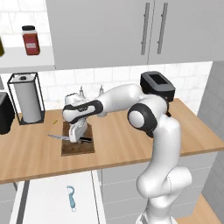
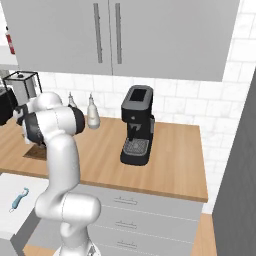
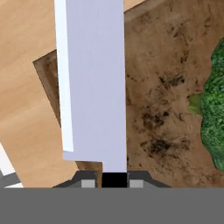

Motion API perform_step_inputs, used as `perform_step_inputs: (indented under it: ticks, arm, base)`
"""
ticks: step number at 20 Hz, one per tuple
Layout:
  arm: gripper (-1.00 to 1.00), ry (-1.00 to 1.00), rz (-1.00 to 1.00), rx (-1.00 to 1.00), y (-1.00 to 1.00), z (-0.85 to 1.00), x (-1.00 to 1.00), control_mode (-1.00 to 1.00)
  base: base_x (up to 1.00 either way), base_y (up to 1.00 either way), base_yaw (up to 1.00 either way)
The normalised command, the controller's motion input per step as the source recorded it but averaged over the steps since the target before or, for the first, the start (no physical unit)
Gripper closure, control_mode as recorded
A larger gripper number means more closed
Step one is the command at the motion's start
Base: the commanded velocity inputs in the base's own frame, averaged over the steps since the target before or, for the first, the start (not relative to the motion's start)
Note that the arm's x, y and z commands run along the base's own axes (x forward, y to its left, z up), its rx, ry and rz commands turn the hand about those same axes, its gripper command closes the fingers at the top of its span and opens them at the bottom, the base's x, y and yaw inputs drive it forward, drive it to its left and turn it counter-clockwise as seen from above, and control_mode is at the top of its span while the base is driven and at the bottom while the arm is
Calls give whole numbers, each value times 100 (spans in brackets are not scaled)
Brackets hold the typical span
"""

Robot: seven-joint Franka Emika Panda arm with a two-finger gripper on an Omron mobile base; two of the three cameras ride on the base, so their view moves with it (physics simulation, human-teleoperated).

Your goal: Place the appropriate cutting tool for cutting the broccoli skin on the cutting board.

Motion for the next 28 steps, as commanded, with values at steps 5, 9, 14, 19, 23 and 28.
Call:
perform_step_inputs:
  ticks: [5,9,14,19,23,28]
  arm:
    - [100,0,0,0,-16,-36,14,-100]
    - [100,0,0,0,-19,-29,0,-100]
    - [-100,-2,0,0,-15,-34,0,-100]
    - [-100,-4,0,0,-22,-20,0,-100]
    - [-100,-10,0,0,-18,2,-18,-100]
    - [-100,-9,0,1,-36,47,-54,-100]
  base:
    - [0,0,0]
    - [0,0,0]
    - [0,0,0]
    - [0,0,0]
    - [0,0,0]
    - [0,0,0]
